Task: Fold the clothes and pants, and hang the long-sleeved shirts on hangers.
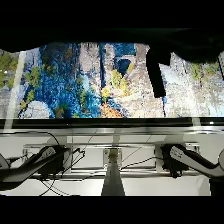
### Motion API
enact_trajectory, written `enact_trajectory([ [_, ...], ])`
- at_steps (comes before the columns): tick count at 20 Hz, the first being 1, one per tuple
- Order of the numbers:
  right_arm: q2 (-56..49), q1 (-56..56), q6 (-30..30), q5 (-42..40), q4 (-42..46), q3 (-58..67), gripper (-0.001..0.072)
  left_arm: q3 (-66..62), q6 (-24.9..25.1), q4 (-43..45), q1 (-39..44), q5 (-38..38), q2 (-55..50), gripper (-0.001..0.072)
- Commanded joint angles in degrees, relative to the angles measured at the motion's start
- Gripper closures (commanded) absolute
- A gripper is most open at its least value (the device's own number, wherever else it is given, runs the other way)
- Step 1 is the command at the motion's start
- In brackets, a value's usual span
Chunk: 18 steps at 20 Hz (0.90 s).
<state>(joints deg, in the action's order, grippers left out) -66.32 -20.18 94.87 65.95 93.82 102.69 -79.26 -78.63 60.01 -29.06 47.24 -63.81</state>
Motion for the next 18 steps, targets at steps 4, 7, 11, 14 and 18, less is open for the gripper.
enact_trajectory([
  [4,23.4,-4.4,-6.3,11.7,-0.6,-37.5,0.0691,6.2,-0.1,24.1,-3.6,18.6,-2.1,0.0681],
  [7,30.8,-4.4,-8.5,18.9,-0.6,-52.2,0.0691,13.6,0.0,28.3,-3.7,21.8,-2.1,0.0681],
  [11,35.1,-4.4,-12.2,24.2,-0.6,-63.7,0.0691,18.3,0.0,39.7,-4.0,24.0,-2.1,0.0679],
  [14,34.9,-4.4,-12.5,28.9,-0.6,-66.9,0.0691,18.3,0.0,45.0,-4.0,25.0,-1.9,0.0679],
  [18,34.8,-4.4,-15.3,28.7,-0.5,-68.1,0.0691,18.3,0.0,46.5,-4.1,25.6,-2.3,0.0679],
])
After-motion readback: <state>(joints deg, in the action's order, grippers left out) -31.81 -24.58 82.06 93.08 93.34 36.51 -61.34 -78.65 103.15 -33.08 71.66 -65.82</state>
